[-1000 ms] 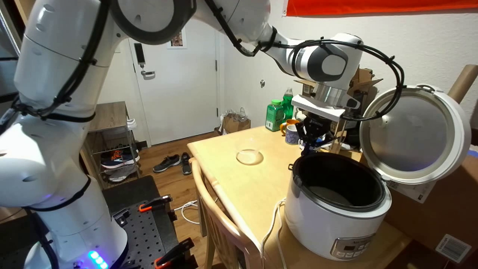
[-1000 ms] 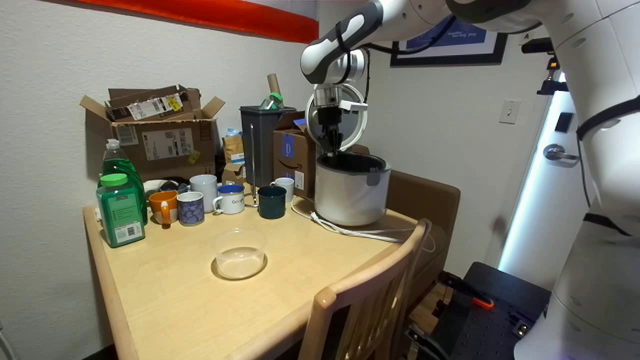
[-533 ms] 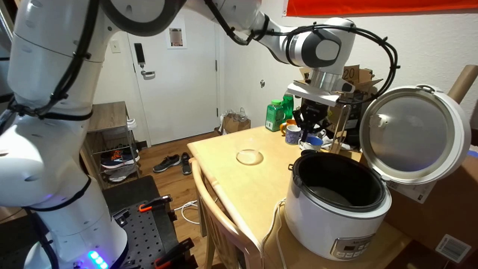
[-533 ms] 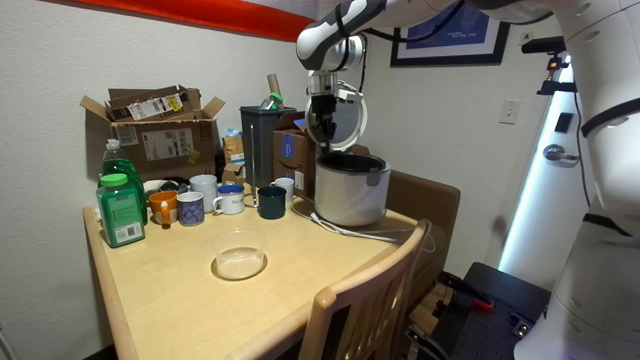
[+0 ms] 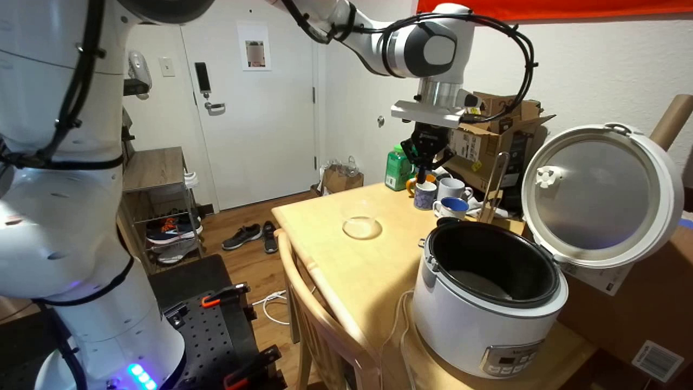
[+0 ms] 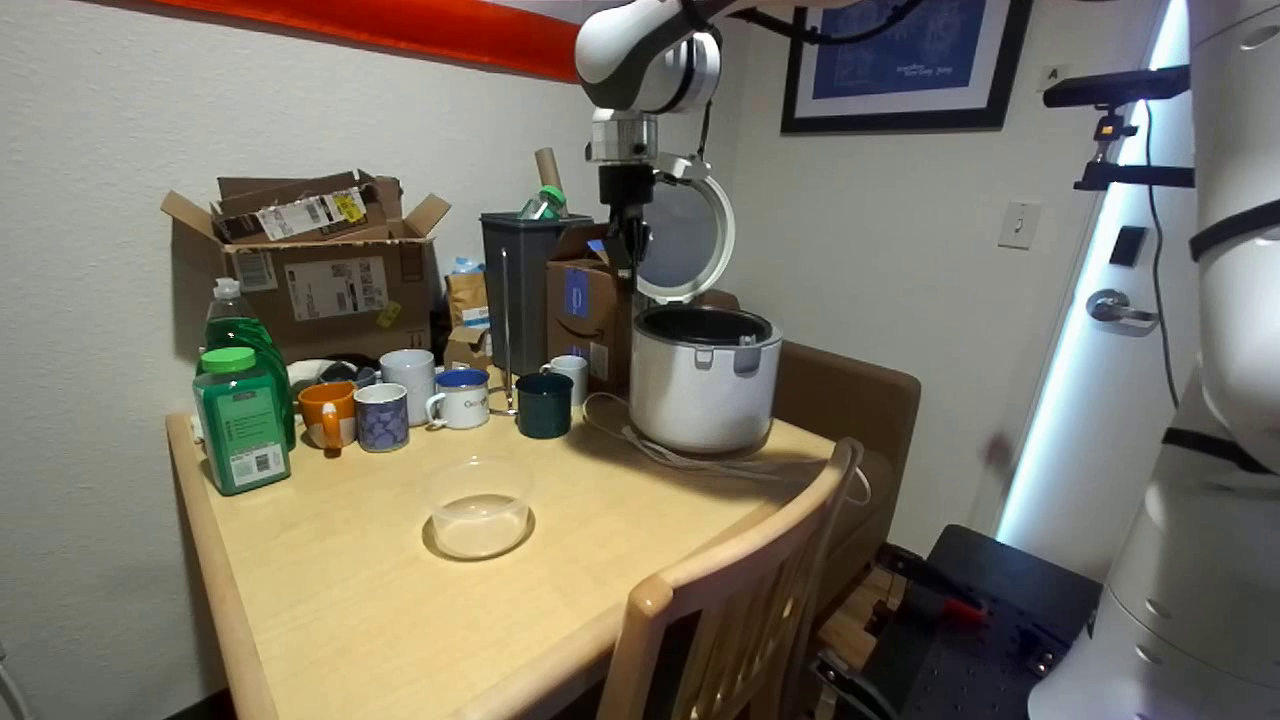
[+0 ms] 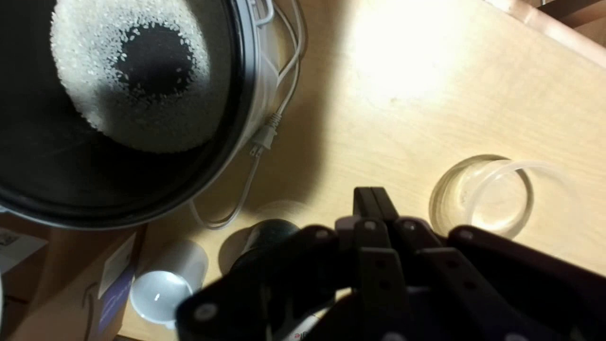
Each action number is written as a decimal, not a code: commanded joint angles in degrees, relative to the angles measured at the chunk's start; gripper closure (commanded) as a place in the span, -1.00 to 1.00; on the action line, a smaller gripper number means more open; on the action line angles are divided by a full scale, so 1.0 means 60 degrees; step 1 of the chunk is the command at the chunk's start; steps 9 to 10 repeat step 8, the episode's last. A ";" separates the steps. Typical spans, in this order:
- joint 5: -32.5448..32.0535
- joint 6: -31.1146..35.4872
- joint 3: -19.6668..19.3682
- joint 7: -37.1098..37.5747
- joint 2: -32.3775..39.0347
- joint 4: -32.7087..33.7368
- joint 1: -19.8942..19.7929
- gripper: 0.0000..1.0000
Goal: Pick up the transparent bowl, pour its contents in the pot, pick up the pot and put it in the rice cooker
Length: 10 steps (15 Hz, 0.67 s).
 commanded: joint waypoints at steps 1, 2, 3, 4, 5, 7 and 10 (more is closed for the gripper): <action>-0.0152 0.0880 0.0123 -0.0177 -0.0897 -0.1366 0.0139 1.00; -0.0130 0.1077 0.0126 -0.0136 -0.1001 -0.1584 0.0180 0.84; -0.0070 0.1270 0.0134 -0.0138 -0.1071 -0.1758 0.0198 0.46; -0.0045 0.1458 0.0138 -0.0128 -0.1148 -0.1941 0.0223 0.32; -0.0006 0.0958 0.0103 -0.0005 -0.0598 -0.1169 0.0231 0.69; -0.0004 0.1162 0.0107 -0.0005 -0.0734 -0.1452 0.0251 0.38; -0.0004 0.1185 0.0106 -0.0006 -0.0764 -0.1500 0.0253 0.32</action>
